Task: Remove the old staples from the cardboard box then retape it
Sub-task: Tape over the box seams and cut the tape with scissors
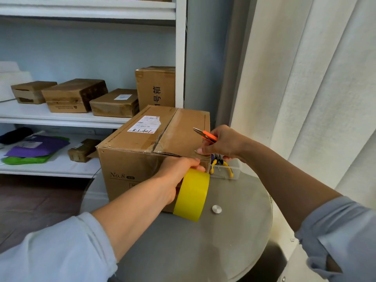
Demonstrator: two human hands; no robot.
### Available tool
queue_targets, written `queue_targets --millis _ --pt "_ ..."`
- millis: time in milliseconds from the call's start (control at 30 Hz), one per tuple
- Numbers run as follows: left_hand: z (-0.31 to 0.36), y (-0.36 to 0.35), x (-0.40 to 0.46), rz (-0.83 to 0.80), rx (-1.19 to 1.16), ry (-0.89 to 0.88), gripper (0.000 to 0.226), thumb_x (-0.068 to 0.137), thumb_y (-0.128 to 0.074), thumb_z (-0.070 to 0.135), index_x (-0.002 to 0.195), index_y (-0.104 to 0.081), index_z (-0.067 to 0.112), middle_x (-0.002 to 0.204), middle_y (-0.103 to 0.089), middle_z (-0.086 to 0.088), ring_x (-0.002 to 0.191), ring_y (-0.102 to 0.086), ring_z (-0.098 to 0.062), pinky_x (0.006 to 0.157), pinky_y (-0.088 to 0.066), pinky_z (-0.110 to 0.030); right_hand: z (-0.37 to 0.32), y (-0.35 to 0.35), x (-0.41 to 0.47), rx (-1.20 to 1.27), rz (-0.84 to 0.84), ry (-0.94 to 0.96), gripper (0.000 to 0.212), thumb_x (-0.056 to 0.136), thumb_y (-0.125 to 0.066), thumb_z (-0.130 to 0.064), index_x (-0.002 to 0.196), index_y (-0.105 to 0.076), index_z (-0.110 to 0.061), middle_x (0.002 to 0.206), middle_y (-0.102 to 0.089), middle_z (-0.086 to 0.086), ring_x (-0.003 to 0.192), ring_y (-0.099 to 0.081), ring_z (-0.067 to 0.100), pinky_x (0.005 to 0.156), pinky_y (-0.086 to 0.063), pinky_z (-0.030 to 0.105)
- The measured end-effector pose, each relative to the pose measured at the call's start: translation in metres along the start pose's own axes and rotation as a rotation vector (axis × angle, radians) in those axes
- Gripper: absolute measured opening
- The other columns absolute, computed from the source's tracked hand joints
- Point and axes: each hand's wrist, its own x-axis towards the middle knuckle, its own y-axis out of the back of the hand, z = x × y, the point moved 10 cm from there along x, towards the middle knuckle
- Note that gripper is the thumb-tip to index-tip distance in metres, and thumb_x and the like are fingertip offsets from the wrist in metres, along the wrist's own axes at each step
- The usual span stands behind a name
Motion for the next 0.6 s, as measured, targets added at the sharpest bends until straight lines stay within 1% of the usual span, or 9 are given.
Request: queue_targets --millis 67,167,233,300,333,400,500,600 --pt "-0.001 0.000 0.000 -0.001 -0.001 0.008 0.017 0.089 -0.062 0.021 0.078 -0.070 0.011 0.049 -0.065 0.006 0.058 -0.057 -0.014 0.054 -0.044 -0.022 0.000 0.000 0.001 -0.010 -0.005 0.002 0.019 0.083 -0.072 -0.024 0.077 -0.060 -0.010 0.073 -0.053 0.008 0.060 -0.052 0.017 0.048 -0.047 0.022" --pt "-0.003 0.001 0.000 -0.006 0.005 0.014 0.020 0.089 -0.062 0.023 0.074 -0.070 0.011 0.049 -0.065 0.005 0.060 -0.058 -0.015 0.056 -0.044 -0.023 0.003 -0.001 -0.001 -0.037 -0.004 -0.011 0.022 0.084 -0.071 -0.030 0.080 -0.055 -0.015 0.076 -0.053 0.005 0.068 -0.055 0.018 0.050 -0.047 0.021" --pt "-0.006 0.001 0.000 -0.009 0.018 0.023 0.022 0.088 -0.063 0.026 0.074 -0.071 0.011 0.052 -0.066 0.003 0.063 -0.058 -0.016 0.059 -0.046 -0.024 0.009 -0.003 -0.006 0.015 -0.008 -0.039 0.024 0.084 -0.070 -0.033 0.080 -0.054 -0.015 0.073 -0.051 0.004 0.061 -0.052 0.015 0.045 -0.045 0.018" --pt "-0.008 0.002 0.000 -0.009 0.036 0.030 0.027 0.088 -0.064 0.034 0.076 -0.073 0.012 0.064 -0.067 -0.001 0.067 -0.058 -0.018 0.064 -0.047 -0.025 0.016 -0.007 -0.012 0.115 -0.018 -0.065 0.026 0.085 -0.069 -0.034 0.080 -0.054 -0.013 0.068 -0.050 0.004 0.052 -0.047 0.012 0.040 -0.042 0.016" --pt "-0.008 0.003 0.000 -0.006 0.047 0.030 0.031 0.087 -0.064 0.040 0.077 -0.074 0.012 0.067 -0.068 -0.002 0.070 -0.059 -0.019 0.066 -0.046 -0.026 0.019 -0.009 -0.014 0.156 -0.020 -0.075 0.027 0.085 -0.068 -0.035 0.080 -0.055 -0.013 0.065 -0.050 0.004 0.049 -0.046 0.012 0.040 -0.040 0.016" --pt "-0.009 0.004 0.001 -0.008 0.060 0.029 0.037 0.085 -0.062 0.047 0.074 -0.073 0.014 0.065 -0.067 -0.001 0.072 -0.058 -0.018 0.066 -0.046 -0.027 0.022 -0.010 -0.016 0.211 -0.011 -0.098 0.027 0.084 -0.069 -0.035 0.080 -0.056 -0.012 0.063 -0.052 0.003 0.048 -0.044 0.012 0.042 -0.039 0.019" --pt "-0.009 0.001 0.002 -0.027 0.036 0.031 0.032 0.088 -0.063 0.038 0.069 -0.070 0.013 0.063 -0.064 -0.003 0.069 -0.057 -0.019 0.066 -0.046 -0.026 0.029 -0.014 -0.018 0.340 -0.023 -0.162 0.021 0.087 -0.068 -0.029 0.085 -0.058 -0.011 0.063 -0.053 0.003 0.048 -0.041 0.011 0.042 -0.036 0.018" --pt "-0.008 0.000 0.002 -0.043 0.022 0.032 0.029 0.089 -0.063 0.032 0.070 -0.069 0.011 0.048 -0.063 0.002 0.060 -0.055 -0.016 0.057 -0.045 -0.022 0.035 -0.015 -0.022 0.453 -0.072 -0.195 0.006 0.094 -0.059 -0.018 0.091 -0.059 -0.013 0.066 -0.054 0.005 0.048 -0.038 0.009 0.041 -0.034 0.016"
